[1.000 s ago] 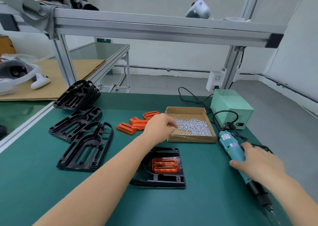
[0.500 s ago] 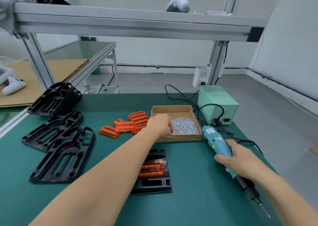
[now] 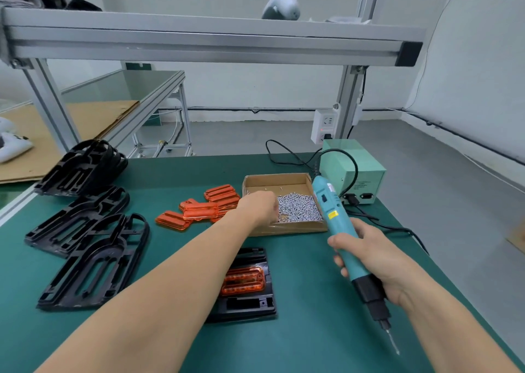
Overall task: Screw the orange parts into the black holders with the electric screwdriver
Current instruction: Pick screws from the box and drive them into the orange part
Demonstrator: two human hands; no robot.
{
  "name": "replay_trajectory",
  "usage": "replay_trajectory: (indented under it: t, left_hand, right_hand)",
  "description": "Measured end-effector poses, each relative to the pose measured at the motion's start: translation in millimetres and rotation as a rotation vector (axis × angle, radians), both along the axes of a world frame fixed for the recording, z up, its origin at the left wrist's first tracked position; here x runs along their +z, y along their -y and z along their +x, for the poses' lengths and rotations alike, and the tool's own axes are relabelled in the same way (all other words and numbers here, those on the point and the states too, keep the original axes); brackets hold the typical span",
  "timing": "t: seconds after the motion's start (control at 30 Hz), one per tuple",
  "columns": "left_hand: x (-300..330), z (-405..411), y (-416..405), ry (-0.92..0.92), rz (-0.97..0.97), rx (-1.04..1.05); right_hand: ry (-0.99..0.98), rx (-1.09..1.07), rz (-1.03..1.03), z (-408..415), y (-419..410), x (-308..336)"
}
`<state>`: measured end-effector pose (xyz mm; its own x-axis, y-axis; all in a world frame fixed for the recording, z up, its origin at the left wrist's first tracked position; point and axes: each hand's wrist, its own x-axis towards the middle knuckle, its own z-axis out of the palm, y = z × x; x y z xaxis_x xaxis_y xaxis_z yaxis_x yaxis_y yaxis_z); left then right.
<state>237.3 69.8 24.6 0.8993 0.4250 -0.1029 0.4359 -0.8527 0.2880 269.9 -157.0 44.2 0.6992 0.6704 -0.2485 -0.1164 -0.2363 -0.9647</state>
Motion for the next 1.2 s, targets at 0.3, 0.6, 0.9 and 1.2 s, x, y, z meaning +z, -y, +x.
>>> replay_trajectory:
  t: [0.3,0.6,0.9,1.2]
  left_hand:
    - [2,2,1,-0.064,0.07,-0.048]
    - [3,-5,1,0.146,-0.125,-0.004]
    - [7,-71,7,0.714,-1.041,0.245]
    - [3,-130,35,0.841,-1.368,0.248]
  right_hand:
    - [-0.174,-0.186,0.41,-5,-20,14]
    - [-0.165,-0.173,0.508,-13,-18,16]
    - [-0.191,-0.297,0.838,-19,-27,26]
    - [-0.215,-0.286,1.103,-47,-53,49]
